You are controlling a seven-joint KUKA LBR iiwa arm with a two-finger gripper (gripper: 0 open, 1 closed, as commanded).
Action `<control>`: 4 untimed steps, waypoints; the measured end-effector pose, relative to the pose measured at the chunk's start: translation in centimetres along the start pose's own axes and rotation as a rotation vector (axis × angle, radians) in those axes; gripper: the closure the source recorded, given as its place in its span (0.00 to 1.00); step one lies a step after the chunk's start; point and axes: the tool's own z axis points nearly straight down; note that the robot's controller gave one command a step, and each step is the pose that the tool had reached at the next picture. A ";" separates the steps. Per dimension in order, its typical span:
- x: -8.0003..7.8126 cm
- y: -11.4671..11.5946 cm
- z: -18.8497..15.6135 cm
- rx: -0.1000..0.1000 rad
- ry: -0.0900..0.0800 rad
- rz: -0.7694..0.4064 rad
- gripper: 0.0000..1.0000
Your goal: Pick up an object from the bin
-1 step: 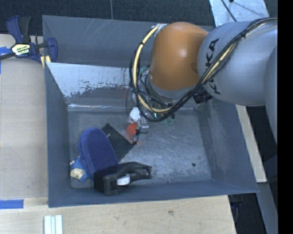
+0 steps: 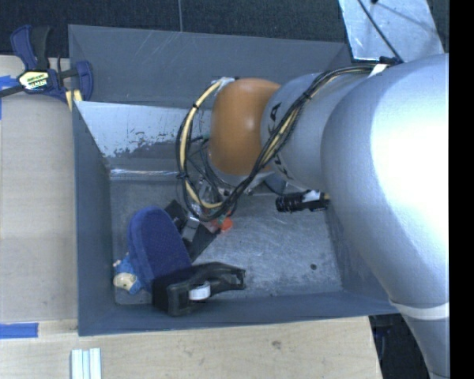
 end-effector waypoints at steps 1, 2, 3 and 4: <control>-0.1 0.0 0.0 -0.001 -0.001 -0.001 0.00; -0.1 0.0 -0.1 -0.001 -0.003 -0.001 0.00; -0.2 0.0 -0.1 -0.002 -0.004 -0.001 0.00; -0.3 0.0 -0.1 -0.002 -0.005 -0.001 0.00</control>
Offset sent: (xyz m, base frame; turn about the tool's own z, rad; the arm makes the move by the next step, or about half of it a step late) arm 0.0000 0.0000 0.0000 0.0000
